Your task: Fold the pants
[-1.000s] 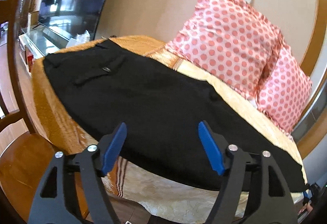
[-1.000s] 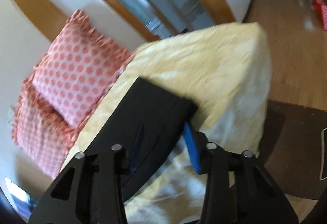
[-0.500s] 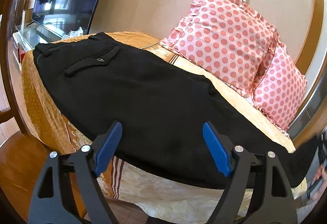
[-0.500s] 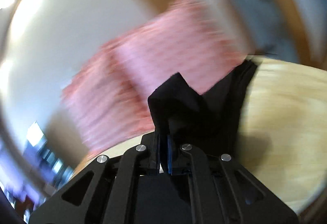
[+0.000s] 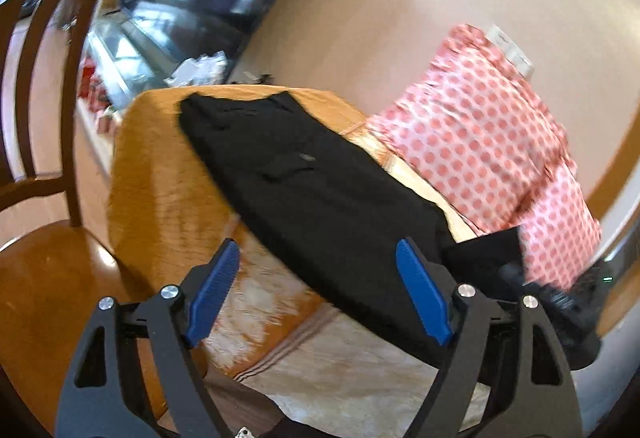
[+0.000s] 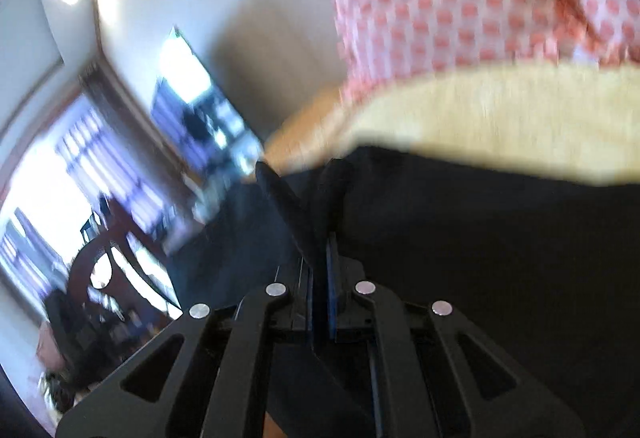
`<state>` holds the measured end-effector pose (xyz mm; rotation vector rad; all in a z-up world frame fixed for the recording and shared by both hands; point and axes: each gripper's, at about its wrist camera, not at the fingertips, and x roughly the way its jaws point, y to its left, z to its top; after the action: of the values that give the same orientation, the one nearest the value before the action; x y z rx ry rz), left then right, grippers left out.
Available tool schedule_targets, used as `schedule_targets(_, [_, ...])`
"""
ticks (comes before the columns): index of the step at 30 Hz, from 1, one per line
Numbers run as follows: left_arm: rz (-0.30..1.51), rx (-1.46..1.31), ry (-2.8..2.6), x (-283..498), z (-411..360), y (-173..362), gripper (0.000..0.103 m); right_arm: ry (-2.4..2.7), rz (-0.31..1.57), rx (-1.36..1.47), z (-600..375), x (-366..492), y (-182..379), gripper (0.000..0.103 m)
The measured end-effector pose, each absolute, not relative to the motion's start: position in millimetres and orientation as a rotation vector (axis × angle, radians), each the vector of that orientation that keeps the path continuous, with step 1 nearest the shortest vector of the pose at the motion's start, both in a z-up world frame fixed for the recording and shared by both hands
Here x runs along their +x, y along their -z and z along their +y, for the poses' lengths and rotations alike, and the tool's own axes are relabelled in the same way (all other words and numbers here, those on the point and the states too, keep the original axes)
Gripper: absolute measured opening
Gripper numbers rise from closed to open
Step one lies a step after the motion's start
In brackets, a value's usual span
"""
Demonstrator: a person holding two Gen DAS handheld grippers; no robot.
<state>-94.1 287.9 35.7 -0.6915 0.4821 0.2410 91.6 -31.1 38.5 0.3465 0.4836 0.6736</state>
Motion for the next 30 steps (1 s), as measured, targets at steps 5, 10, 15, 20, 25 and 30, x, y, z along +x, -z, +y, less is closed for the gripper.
schedule_targets(5, [0.530, -0.842, -0.164, -81, 304, -10, 0.080, -0.730, 0.597, 0.120, 31, 97, -19, 0.007])
schedule_targets(10, [0.551, -0.910, -0.092, -70, 305, 2, 0.080, -0.781, 0.701, 0.001, 44, 88, 10, 0.029])
schedule_targets(15, [0.546, -0.944, -0.063, -58, 309, 1, 0.080, -0.835, 0.699, 0.053, 35, 79, 12, 0.058])
schedule_targets(20, [0.557, -0.942, -0.072, -50, 308, -2, 0.080, -0.817, 0.579, 0.010, 25, 55, -2, 0.058])
schedule_targets(25, [0.567, -0.928, -0.083, -47, 303, -2, 0.080, -0.671, 0.446, -0.139, 11, 38, -6, 0.058])
schedule_targets(30, [0.577, -0.937, -0.070, -44, 299, 1, 0.080, -0.700, 0.477, -0.206, 32, 51, 3, 0.055])
